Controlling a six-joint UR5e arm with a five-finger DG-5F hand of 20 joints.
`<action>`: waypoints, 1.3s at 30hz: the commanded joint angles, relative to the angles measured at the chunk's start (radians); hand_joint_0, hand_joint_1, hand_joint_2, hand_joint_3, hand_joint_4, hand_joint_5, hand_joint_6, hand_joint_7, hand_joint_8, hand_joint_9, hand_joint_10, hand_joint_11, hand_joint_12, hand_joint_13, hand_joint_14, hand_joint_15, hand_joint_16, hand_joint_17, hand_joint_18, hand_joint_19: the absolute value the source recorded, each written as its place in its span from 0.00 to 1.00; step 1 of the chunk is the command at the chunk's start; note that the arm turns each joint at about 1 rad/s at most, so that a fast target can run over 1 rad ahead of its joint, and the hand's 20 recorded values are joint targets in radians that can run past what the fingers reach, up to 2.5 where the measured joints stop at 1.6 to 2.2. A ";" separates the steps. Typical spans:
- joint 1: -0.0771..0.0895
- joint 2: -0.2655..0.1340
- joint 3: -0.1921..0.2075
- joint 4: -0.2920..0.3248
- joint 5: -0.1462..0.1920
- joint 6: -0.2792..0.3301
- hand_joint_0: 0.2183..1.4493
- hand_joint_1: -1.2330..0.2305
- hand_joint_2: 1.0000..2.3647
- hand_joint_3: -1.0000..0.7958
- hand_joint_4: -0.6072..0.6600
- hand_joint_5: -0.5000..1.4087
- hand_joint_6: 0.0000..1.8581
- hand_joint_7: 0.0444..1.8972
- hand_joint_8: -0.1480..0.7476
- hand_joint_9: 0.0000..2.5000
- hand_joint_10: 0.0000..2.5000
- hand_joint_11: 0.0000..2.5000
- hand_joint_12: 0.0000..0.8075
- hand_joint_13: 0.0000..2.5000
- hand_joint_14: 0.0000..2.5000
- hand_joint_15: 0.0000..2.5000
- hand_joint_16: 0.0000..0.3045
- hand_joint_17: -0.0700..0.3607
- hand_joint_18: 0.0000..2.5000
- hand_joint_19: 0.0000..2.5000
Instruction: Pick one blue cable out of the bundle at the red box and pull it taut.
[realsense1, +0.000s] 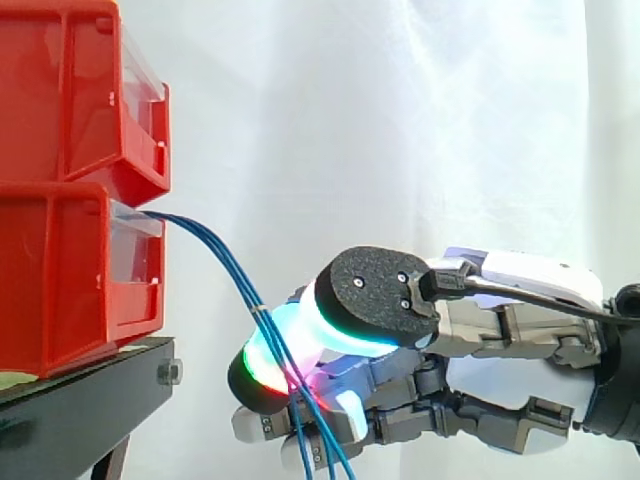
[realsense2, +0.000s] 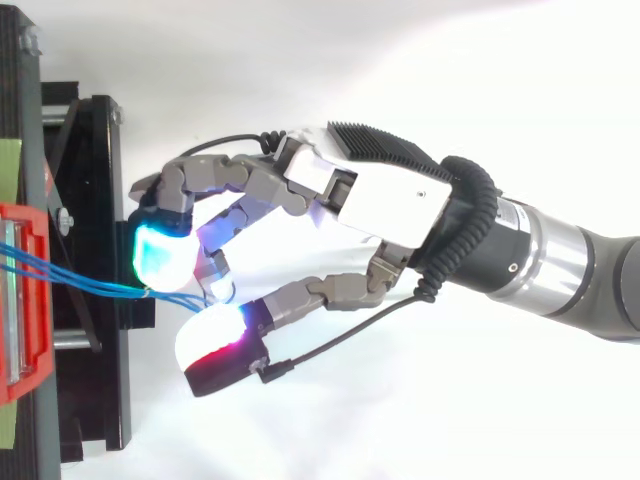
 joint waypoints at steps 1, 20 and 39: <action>0.003 -0.019 0.017 0.018 0.018 -0.027 0.27 0.34 0.00 0.28 0.69 0.22 0.27 0.64 0.58 0.40 0.01 0.50 0.53 0.22 0.00 0.09 0.19 0.46 0.23 0.13; 0.003 -0.069 0.086 0.019 0.017 0.040 0.30 0.36 0.01 0.38 0.65 0.22 0.27 0.74 0.59 0.34 0.01 0.40 0.52 0.20 0.00 0.08 0.19 0.46 0.23 0.14; 0.003 -0.067 0.112 0.007 0.000 0.114 0.29 0.40 0.01 0.40 0.67 0.22 0.27 0.68 0.58 0.34 0.01 0.38 0.52 0.19 0.00 0.08 0.19 0.46 0.22 0.14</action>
